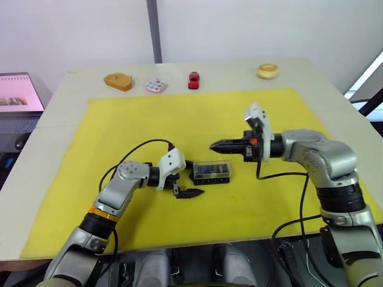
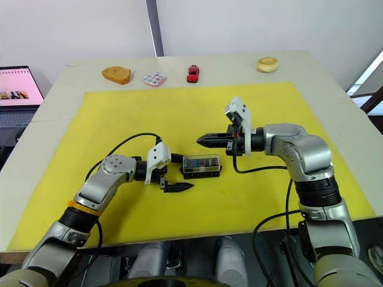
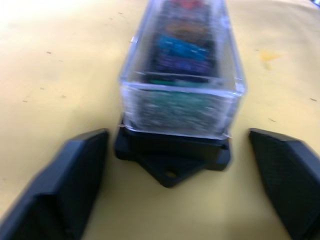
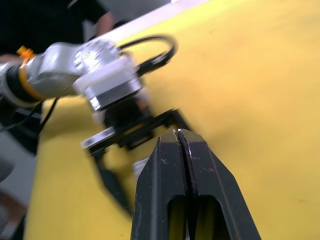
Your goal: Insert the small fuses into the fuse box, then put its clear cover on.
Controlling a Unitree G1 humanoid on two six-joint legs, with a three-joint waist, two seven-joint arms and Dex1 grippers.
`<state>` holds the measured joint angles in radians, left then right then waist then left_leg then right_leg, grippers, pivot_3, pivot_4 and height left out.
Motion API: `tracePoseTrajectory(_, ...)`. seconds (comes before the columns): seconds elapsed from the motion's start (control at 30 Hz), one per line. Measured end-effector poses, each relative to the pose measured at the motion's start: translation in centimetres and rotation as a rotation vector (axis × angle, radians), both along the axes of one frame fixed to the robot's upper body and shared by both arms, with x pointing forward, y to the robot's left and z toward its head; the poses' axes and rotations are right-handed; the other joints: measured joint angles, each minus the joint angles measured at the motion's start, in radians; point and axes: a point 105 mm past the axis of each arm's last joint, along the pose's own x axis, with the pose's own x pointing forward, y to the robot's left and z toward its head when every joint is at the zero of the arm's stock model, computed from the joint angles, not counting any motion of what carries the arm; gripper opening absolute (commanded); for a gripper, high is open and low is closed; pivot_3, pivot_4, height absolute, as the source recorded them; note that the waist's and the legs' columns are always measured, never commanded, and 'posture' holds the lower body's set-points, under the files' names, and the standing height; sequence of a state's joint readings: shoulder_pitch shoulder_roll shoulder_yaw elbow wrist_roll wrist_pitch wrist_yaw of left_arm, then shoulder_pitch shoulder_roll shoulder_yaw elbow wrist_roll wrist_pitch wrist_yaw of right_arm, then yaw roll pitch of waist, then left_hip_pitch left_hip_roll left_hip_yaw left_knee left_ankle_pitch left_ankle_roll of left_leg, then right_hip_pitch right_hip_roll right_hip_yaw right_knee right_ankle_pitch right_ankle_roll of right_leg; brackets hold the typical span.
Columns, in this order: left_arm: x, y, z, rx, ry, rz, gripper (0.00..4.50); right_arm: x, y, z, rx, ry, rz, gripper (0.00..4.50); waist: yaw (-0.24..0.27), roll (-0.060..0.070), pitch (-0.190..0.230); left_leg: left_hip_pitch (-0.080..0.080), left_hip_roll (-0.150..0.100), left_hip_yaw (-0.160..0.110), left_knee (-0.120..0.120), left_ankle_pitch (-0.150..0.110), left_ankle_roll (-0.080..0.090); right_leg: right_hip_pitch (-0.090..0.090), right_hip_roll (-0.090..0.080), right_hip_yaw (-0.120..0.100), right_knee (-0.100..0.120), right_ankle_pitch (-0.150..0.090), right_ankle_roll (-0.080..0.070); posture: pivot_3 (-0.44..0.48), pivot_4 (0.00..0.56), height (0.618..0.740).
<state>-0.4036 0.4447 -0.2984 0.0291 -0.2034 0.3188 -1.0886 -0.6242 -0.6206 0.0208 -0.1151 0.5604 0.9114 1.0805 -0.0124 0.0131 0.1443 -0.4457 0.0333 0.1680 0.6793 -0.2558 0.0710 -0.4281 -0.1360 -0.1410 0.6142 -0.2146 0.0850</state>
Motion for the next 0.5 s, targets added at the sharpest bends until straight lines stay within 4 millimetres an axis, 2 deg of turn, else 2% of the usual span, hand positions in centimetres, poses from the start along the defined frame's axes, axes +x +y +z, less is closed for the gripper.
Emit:
tracePoseTrajectory(0.13,-2.3,3.1,0.2,0.048,0.059,0.006,4.46,0.3,-3.0,0.2,-0.026,-0.006,-0.105,0.00,-0.011,0.000,0.001,0.000,0.000,0.000,-0.004,0.000,-0.002,-0.003,0.001,0.000,0.000,-0.001,-0.001,0.000,0.150,0.740)
tracePoseTrajectory(0.23,-5.2,6.8,0.1,0.098,0.138,0.043,4.46,0.1,-5.7,0.0,-0.074,-0.015,-0.180,0.00,-0.017,0.000,0.001,0.003,0.000,0.000,-0.011,0.002,-0.007,-0.001,0.001,0.000,0.000,-0.002,-0.003,0.000,0.150,0.740)
tracePoseTrajectory(0.3,-6.4,9.0,0.2,0.107,0.189,0.095,4.46,-0.1,-7.3,0.0,-0.100,-0.032,-0.221,0.00,-0.021,0.000,0.002,0.004,0.000,0.000,-0.014,0.003,-0.009,-0.003,0.002,0.000,0.001,-0.004,-0.005,0.000,0.150,0.740)
tracePoseTrajectory(0.4,-6.4,11.3,1.0,0.031,0.251,0.249,4.46,-0.4,-9.7,-0.6,-0.152,-0.038,-0.267,0.00,-0.023,0.002,0.004,0.004,0.001,-0.001,-0.014,0.001,-0.006,-0.007,0.003,-0.001,0.001,-0.005,-0.006,0.000,0.150,0.740)
tracePoseTrajectory(0.5,-5.1,14.3,2.1,-0.028,0.218,0.467,4.46,-0.8,-12.7,-1.6,-0.246,-0.038,-0.319,0.00,-0.016,-0.001,0.008,0.003,0.000,-0.002,-0.014,0.001,-0.006,-0.006,0.002,-0.002,0.001,-0.005,-0.006,0.000,0.150,0.740)
